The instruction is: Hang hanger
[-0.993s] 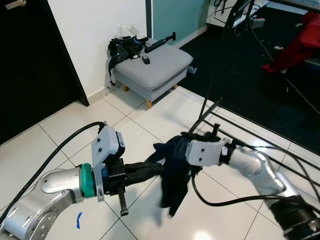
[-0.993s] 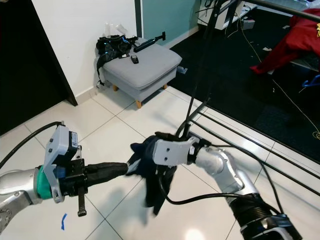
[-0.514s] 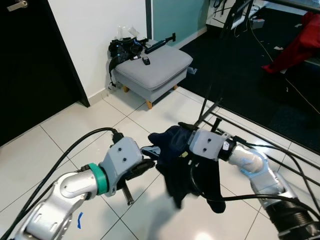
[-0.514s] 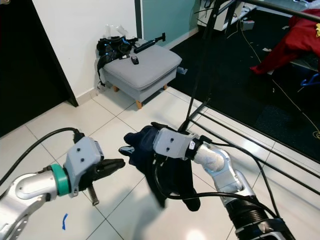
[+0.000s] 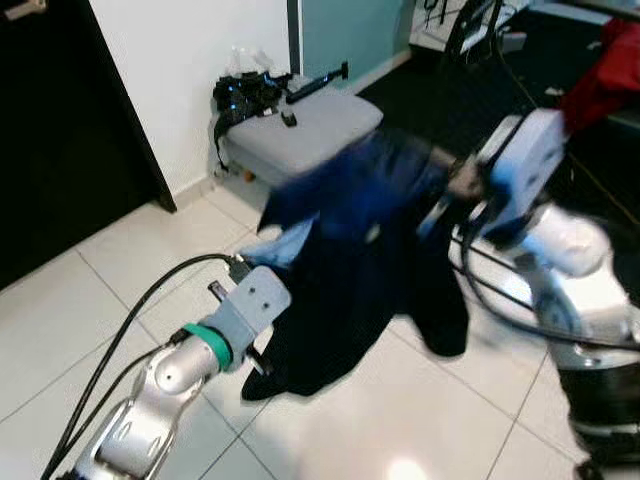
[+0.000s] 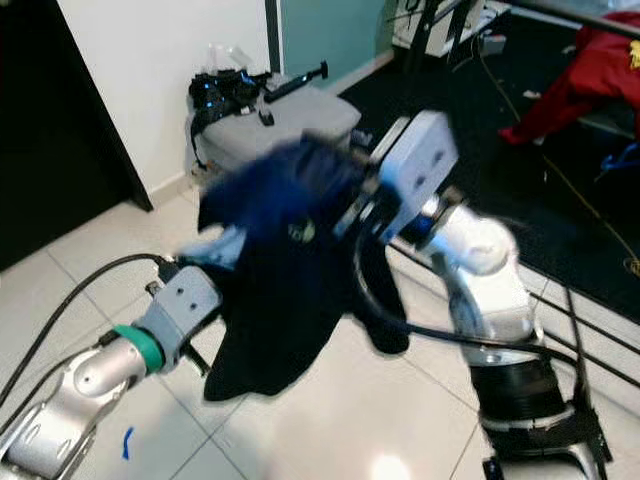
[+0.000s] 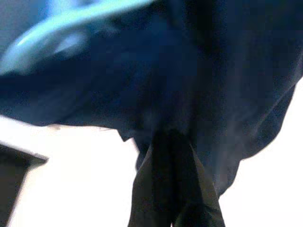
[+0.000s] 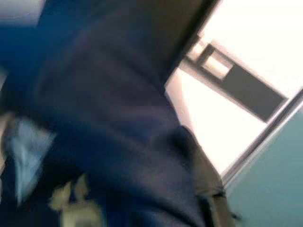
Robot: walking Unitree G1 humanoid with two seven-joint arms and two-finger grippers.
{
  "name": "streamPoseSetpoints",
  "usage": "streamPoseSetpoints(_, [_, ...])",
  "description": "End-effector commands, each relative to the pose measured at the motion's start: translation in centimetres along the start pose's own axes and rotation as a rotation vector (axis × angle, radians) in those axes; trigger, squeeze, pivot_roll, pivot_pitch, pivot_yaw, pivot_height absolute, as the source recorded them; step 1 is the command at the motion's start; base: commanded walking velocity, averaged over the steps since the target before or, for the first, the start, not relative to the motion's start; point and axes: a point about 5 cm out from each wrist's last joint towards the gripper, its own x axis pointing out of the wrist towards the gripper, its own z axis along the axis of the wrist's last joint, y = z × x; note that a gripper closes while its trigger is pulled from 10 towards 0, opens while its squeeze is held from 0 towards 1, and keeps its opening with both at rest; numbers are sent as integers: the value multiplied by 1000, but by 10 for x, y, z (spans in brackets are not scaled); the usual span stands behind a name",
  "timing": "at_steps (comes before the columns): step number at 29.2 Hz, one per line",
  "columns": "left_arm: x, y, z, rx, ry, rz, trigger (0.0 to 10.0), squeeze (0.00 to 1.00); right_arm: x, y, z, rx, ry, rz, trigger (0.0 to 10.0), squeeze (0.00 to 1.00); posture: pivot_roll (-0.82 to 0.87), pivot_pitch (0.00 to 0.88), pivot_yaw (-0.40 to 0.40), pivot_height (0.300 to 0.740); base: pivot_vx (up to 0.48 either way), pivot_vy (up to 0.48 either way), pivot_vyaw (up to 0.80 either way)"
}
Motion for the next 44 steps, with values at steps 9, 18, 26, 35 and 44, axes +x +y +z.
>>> streamPoseSetpoints(9, [2, 2, -3, -16, 7, 53, 10000, 90, -35, -69, -57, 147, 271, -701, 0, 0, -199, 170, 85, 740, 0, 0, 0])
streamPoseSetpoints(18, [2, 6, -6, -16, 20, 66, 10000, 78, -41, -44, -53, 279, 123, -798, 0, 0, -195, 183, 104, 740, 0, 0, 0])
streamPoseSetpoints(26, [6, 5, -2, -8, 6, 51, 10000, 75, -39, -40, -47, 301, 78, -848, 0, 0, -199, 191, 117, 740, 0, 0, 0])
streamPoseSetpoints(35, [6, 4, -1, -60, 5, 71, 10000, 55, -41, -22, -49, 265, 145, -824, 0, 0, -200, 189, 111, 740, 0, 0, 0])
streamPoseSetpoints(44, [7, 3, -3, -151, 13, 132, 10000, 0, -44, 12, -59, 378, 225, -839, 0, 0, -210, 185, 95, 740, 0, 0, 0])
